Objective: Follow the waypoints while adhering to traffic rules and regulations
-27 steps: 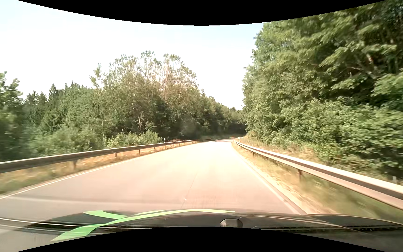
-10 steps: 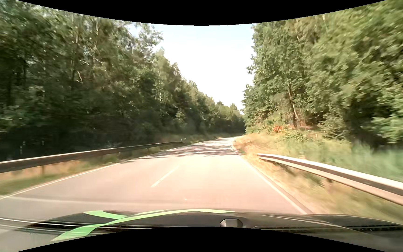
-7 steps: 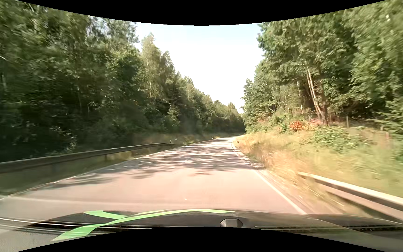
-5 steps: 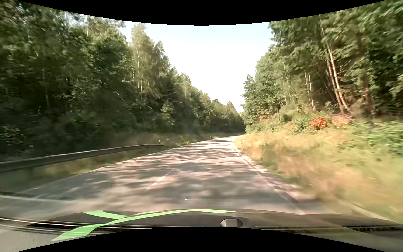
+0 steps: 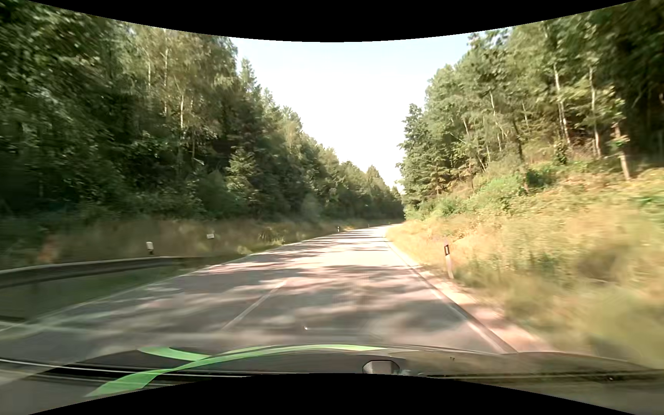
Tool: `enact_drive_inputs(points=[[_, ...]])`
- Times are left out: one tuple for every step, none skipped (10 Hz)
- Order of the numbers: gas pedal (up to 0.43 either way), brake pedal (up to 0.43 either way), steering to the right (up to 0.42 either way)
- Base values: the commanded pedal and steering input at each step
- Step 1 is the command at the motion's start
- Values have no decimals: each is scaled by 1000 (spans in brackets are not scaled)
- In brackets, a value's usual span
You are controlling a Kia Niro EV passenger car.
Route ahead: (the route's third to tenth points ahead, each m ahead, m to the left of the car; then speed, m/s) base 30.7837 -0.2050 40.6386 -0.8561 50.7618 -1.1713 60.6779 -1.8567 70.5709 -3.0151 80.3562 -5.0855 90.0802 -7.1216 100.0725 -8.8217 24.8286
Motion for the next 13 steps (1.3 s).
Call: enact_drive_inputs(points=[[130, 0, 8], [138, 0, 8], [157, 0, 9], [169, 0, 11], [169, 0, 12], [169, 0, 12], [157, 0, 12], [138, 0, 12], [130, 0, 12], [130, 0, 11], [130, 0, 10], [130, 0, 8], [130, 0, 8]])
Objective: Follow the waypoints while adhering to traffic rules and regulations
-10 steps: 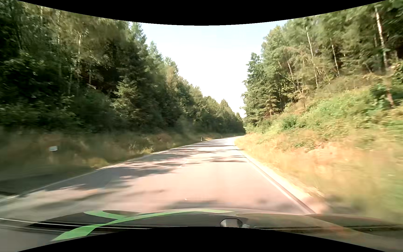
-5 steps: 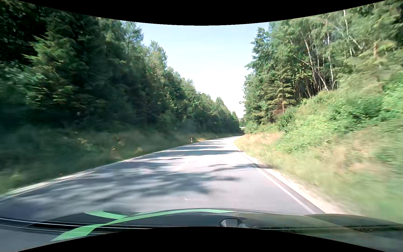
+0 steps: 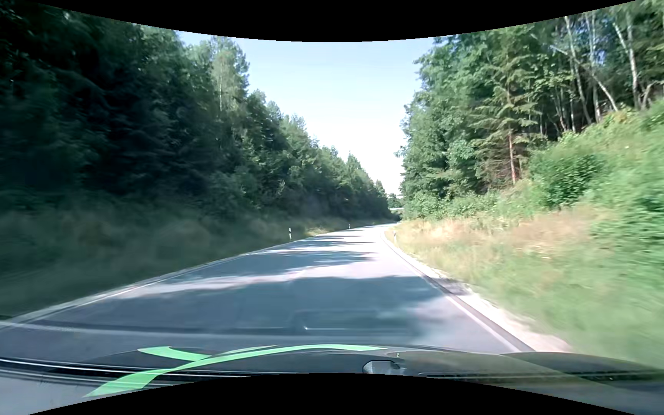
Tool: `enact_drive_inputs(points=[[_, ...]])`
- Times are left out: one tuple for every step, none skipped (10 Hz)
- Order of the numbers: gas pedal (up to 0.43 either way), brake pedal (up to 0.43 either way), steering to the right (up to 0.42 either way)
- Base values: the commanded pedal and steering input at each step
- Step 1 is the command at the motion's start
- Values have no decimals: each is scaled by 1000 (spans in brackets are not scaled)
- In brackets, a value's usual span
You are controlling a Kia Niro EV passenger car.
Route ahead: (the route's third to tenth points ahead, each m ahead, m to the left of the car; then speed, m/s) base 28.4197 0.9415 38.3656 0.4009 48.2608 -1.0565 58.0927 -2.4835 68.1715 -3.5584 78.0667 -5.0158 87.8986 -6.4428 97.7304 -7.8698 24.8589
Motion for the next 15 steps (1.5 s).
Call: enact_drive_inputs(points=[[130, 0, 7], [130, 0, 8], [130, 0, 8], [138, 0, 7], [138, 0, 8], [130, 0, 8], [118, 0, 9], [118, 0, 10], [118, 0, 10], [118, 0, 9], [118, 0, 10], [130, 0, 10], [130, 0, 10], [130, 0, 11], [130, 0, 11]])
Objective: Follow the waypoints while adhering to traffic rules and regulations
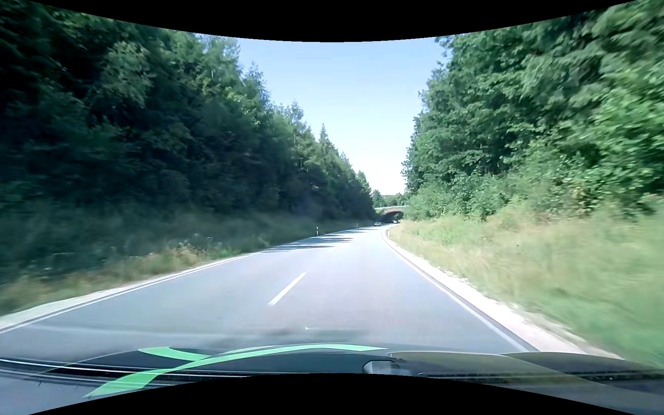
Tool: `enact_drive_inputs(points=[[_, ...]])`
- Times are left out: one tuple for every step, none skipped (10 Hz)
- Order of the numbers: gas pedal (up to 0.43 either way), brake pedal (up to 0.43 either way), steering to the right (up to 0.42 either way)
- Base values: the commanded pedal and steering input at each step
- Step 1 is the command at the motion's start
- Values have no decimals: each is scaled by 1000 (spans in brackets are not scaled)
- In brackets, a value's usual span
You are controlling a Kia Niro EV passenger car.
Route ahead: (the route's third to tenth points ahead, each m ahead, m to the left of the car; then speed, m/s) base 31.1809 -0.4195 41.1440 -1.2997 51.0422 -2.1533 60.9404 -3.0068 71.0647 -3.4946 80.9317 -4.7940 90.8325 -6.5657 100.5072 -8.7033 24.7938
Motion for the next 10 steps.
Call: enact_drive_inputs(points=[[130, 0, 11], [130, 0, 11], [130, 0, 11], [130, 0, 11], [130, 0, 11], [130, 0, 11], [130, 0, 11], [130, 0, 11], [118, 0, 10], [118, 0, 10]])
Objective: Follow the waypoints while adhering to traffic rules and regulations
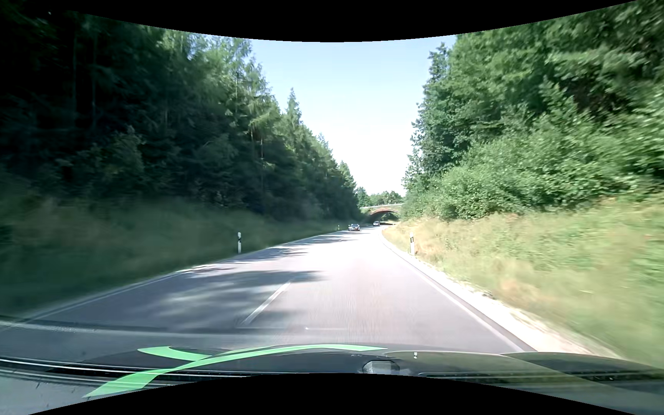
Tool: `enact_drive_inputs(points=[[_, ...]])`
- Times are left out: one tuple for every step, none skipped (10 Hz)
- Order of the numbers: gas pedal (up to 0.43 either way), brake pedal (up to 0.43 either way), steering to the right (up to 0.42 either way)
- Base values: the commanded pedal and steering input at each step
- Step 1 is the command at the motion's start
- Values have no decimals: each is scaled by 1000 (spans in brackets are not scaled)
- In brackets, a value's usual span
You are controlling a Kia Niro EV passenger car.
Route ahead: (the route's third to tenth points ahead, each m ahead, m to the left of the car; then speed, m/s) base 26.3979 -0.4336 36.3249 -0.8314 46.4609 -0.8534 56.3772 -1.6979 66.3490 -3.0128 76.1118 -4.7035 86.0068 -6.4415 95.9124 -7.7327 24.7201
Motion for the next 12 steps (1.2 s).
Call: enact_drive_inputs(points=[[118, 0, 10], [118, 0, 9], [110, 0, 9], [110, 0, 8], [110, 0, 7], [110, 0, 5], [118, 0, 5], [118, 0, 5], [118, 0, 5], [130, 0, 5], [138, 0, 5], [138, 0, 6]])
